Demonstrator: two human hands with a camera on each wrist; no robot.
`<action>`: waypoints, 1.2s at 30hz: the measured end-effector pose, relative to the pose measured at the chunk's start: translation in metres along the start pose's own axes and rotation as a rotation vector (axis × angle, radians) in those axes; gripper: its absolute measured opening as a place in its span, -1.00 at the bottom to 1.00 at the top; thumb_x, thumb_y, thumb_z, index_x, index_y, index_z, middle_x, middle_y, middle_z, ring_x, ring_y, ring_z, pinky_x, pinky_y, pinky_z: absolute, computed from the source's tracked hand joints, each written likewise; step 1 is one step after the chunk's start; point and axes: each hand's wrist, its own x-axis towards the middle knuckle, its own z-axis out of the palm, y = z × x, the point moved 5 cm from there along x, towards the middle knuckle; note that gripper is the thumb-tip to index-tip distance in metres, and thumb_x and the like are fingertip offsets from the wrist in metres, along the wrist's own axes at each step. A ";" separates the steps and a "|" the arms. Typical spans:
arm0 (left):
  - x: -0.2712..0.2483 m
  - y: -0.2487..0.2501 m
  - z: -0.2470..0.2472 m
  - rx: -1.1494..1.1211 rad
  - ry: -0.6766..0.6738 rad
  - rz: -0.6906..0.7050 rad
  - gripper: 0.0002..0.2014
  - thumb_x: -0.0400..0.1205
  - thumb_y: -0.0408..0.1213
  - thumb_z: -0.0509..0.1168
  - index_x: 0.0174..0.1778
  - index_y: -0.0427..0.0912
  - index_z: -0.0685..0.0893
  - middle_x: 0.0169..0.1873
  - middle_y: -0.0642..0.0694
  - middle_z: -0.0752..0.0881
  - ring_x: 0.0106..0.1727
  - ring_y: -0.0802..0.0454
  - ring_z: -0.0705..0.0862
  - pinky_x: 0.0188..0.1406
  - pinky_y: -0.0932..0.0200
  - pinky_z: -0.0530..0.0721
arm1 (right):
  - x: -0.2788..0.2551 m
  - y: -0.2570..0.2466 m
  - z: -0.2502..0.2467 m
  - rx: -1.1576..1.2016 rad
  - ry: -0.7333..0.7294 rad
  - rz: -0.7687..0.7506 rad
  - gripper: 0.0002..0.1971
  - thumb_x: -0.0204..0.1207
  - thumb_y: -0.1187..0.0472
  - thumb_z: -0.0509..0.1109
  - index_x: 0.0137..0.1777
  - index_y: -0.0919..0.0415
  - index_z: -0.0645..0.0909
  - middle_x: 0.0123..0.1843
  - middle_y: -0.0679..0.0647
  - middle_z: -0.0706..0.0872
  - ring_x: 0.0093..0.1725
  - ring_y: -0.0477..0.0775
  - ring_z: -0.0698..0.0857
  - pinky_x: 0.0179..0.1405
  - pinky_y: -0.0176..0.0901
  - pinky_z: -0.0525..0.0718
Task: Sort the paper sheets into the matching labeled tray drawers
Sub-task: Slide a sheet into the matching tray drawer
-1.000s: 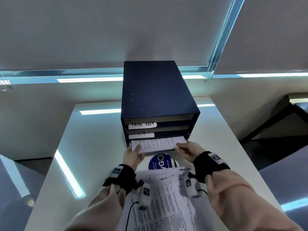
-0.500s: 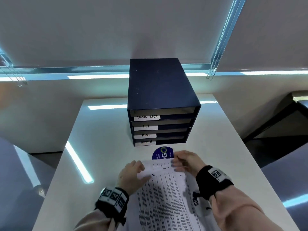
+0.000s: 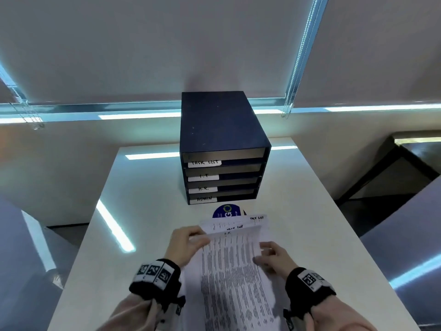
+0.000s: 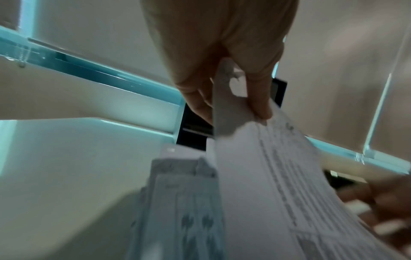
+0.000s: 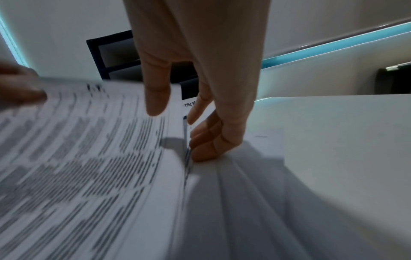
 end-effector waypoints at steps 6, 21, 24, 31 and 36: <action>0.018 0.015 -0.030 -0.487 0.129 -0.112 -0.91 0.61 -0.35 0.35 -0.02 -0.20 0.73 -0.13 -0.19 0.78 -0.36 0.21 0.73 -0.32 0.30 0.69 | -0.016 0.006 -0.001 0.129 -0.191 0.006 -0.20 0.24 0.03 0.68 0.42 0.38 0.49 0.08 0.17 0.79 0.03 -0.12 0.78 0.15 -0.13 0.70; 0.039 -0.002 -0.023 -0.549 0.177 -0.196 -0.84 0.71 -0.35 0.19 0.06 -0.09 0.66 -0.03 -0.34 0.75 -0.19 -0.14 0.75 -0.15 0.05 0.72 | -0.031 -0.010 0.000 0.280 -0.283 -0.087 -0.63 0.52 0.38 0.42 0.33 0.33 0.57 0.29 0.23 0.73 0.31 0.16 0.69 0.22 -0.08 0.69; 0.045 0.001 -0.027 -0.533 0.222 -0.179 -0.84 0.70 -0.36 0.19 0.03 -0.13 0.69 0.00 -0.29 0.74 -0.14 -0.08 0.73 -0.10 0.11 0.69 | -0.002 0.023 -0.010 0.258 -0.192 -0.074 0.03 0.11 0.00 0.73 0.57 0.16 0.33 0.47 0.49 0.47 0.35 0.29 0.56 0.48 0.14 0.47; 0.078 0.012 -0.034 -0.505 0.189 -0.326 -0.47 0.59 -0.07 0.38 0.41 -0.22 0.45 0.33 -0.31 0.58 0.25 -0.21 0.62 0.30 -0.06 0.59 | -0.026 -0.044 -0.009 0.339 -0.144 -0.098 -0.73 0.63 0.56 0.12 0.19 0.31 0.53 -0.22 0.14 0.84 -0.32 0.00 0.82 -0.34 -0.25 0.75; 0.061 0.001 -0.022 -0.579 0.050 -0.437 -0.30 0.60 -0.06 0.37 0.55 -0.29 0.24 0.23 -0.32 0.63 0.12 -0.23 0.67 0.01 -0.02 0.68 | -0.010 -0.084 -0.016 0.334 -0.100 -0.021 -0.63 0.63 0.58 0.10 0.42 0.51 0.36 -0.13 0.18 0.74 -0.19 0.11 0.76 -0.15 -0.23 0.65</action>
